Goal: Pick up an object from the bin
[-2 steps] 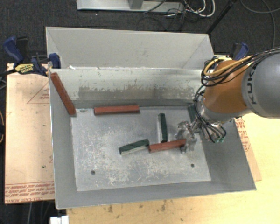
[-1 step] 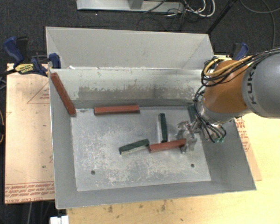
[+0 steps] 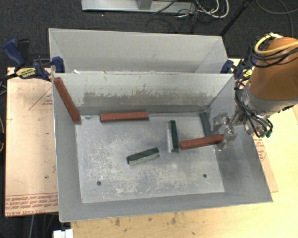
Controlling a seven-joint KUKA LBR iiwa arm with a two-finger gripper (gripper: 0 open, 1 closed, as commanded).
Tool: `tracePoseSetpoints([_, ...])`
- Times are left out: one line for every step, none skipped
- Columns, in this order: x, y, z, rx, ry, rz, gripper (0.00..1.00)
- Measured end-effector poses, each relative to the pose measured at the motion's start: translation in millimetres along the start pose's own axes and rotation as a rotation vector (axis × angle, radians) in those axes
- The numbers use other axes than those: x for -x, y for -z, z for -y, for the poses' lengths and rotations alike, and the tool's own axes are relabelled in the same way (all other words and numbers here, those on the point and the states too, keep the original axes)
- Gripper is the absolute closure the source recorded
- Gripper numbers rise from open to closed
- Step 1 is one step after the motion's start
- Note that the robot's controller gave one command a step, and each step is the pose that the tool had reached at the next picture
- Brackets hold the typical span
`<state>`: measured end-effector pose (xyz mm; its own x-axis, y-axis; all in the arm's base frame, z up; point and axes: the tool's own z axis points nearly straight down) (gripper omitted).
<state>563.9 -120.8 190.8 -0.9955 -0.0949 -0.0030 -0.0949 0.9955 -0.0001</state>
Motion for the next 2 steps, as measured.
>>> tracePoseSetpoints([0.0, 0, 0, 0.0, 0.001, 0.0, 1.0])
tracePoseSetpoints([-6.8, 21, -2, 0.003, 0.108, -0.008, 1.0])
